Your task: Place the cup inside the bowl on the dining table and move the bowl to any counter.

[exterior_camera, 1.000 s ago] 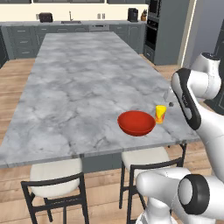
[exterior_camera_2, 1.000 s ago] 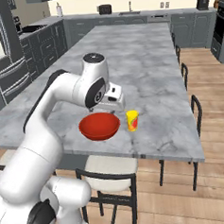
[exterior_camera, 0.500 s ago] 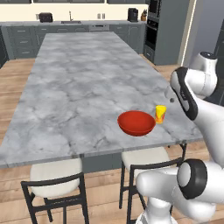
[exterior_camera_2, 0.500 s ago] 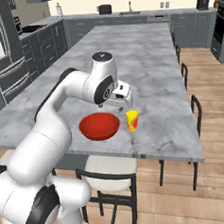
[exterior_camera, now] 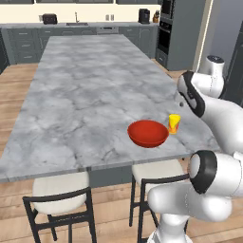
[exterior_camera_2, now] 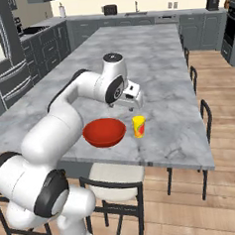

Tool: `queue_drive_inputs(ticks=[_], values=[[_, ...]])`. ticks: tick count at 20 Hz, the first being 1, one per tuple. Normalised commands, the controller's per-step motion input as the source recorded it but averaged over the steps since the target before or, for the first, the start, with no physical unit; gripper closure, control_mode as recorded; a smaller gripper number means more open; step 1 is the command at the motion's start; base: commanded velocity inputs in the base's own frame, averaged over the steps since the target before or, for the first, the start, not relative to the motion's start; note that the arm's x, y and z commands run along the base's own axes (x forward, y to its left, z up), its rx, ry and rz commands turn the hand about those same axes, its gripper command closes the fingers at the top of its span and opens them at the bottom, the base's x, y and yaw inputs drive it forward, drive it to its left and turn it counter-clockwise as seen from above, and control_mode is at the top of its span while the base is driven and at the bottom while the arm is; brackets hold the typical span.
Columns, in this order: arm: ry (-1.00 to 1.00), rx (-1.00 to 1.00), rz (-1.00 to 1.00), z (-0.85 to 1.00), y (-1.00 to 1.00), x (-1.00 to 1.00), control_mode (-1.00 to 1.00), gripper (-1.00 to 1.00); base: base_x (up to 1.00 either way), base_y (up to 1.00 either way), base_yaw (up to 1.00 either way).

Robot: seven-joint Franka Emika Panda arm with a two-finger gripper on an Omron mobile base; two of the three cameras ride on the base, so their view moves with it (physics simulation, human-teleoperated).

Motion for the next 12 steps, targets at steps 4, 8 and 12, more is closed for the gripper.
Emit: queue_drive_inputs(ticks=[4, 8, 12], values=[[0.00, 0.00, -0.01, -0.16, -0.14, 0.56, -1.00, -1.00, 0.00, 0.00, 0.00], [0.00, 0.00, 0.00, -0.20, -0.12, 0.55, -1.00, -1.00, 0.00, 0.00, 0.00], [0.00, -0.01, 0.00, -0.21, -0.10, 0.58, -1.00, -1.00, 0.00, 0.00, 0.00]])
